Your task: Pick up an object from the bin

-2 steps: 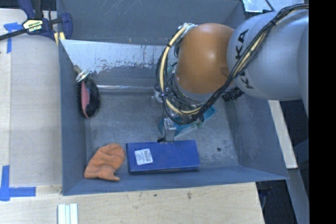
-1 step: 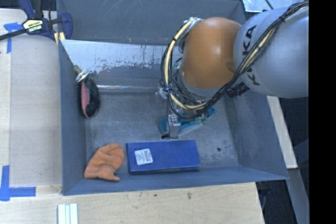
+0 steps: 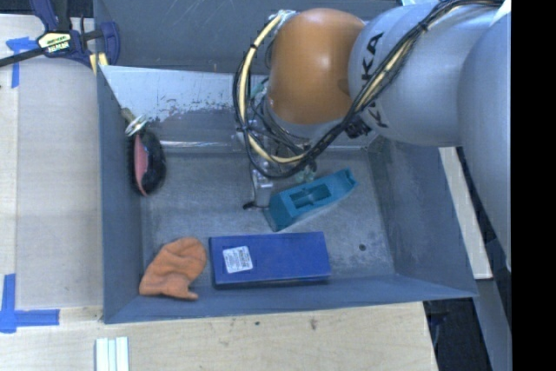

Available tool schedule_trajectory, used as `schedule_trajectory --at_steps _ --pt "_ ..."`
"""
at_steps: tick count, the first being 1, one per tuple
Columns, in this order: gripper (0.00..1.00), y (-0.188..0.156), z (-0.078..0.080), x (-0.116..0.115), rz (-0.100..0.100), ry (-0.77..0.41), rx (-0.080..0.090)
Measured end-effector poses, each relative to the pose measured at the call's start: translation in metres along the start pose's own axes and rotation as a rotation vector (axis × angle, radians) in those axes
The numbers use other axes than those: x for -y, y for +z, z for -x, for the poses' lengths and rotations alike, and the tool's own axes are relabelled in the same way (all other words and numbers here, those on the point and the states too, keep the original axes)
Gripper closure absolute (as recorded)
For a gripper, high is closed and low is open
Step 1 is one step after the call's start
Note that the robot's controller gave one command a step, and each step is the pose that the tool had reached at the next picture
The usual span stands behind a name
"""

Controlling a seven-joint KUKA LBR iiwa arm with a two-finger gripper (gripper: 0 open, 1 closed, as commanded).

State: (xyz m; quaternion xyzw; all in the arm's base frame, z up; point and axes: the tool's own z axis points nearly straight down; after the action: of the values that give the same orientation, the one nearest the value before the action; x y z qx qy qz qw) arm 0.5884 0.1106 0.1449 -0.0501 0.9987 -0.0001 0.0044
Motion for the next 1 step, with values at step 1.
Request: schedule_trajectory --at_steps 1 --pt "0.0 -0.0181 0.007 0.0163 0.003 0.069 -0.009"
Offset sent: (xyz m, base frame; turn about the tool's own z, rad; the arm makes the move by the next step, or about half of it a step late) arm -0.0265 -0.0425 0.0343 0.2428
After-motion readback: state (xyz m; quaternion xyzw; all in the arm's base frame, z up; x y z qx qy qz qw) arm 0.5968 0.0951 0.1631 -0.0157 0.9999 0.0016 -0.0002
